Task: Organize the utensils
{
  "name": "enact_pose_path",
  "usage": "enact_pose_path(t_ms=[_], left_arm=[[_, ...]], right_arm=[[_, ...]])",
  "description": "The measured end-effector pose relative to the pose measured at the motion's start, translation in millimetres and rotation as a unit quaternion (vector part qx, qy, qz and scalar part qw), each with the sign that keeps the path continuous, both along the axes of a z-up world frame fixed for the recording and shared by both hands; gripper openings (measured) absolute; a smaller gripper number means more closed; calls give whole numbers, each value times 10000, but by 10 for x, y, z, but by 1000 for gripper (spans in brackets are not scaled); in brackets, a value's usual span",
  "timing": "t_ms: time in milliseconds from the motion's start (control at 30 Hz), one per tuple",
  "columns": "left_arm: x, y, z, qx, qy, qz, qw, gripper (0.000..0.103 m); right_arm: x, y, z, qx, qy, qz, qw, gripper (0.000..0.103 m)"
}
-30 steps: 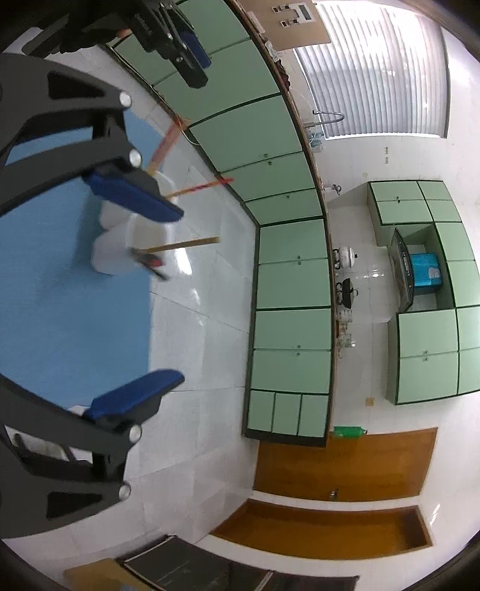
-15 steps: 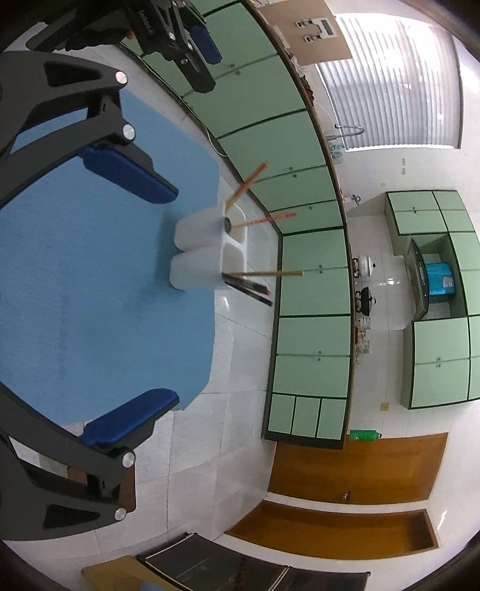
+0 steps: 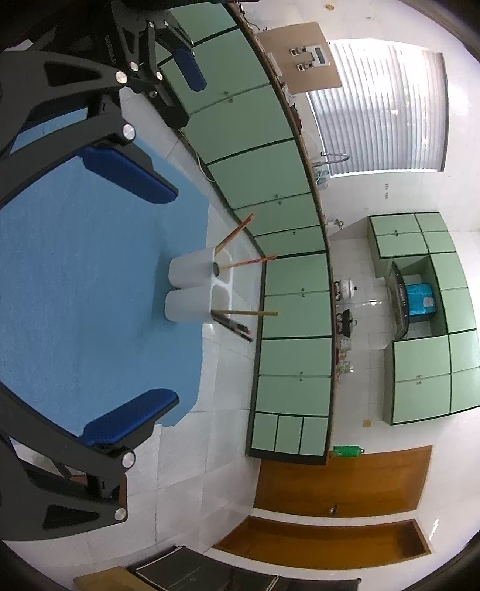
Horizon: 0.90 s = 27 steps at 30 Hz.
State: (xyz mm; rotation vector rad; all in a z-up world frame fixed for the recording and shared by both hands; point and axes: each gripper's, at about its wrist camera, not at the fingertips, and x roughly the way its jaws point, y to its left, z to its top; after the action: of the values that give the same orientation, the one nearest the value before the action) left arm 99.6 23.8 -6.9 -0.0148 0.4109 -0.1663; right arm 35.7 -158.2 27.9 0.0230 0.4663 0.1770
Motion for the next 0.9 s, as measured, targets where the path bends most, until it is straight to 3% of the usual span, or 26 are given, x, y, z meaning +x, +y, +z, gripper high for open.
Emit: enact_pose_path(t_ms=[900], left_arm=[[-313, -4, 194, 132, -321, 30, 9994, 96]], right_arm=[[-213, 121, 139, -86, -205, 128, 9997, 97]])
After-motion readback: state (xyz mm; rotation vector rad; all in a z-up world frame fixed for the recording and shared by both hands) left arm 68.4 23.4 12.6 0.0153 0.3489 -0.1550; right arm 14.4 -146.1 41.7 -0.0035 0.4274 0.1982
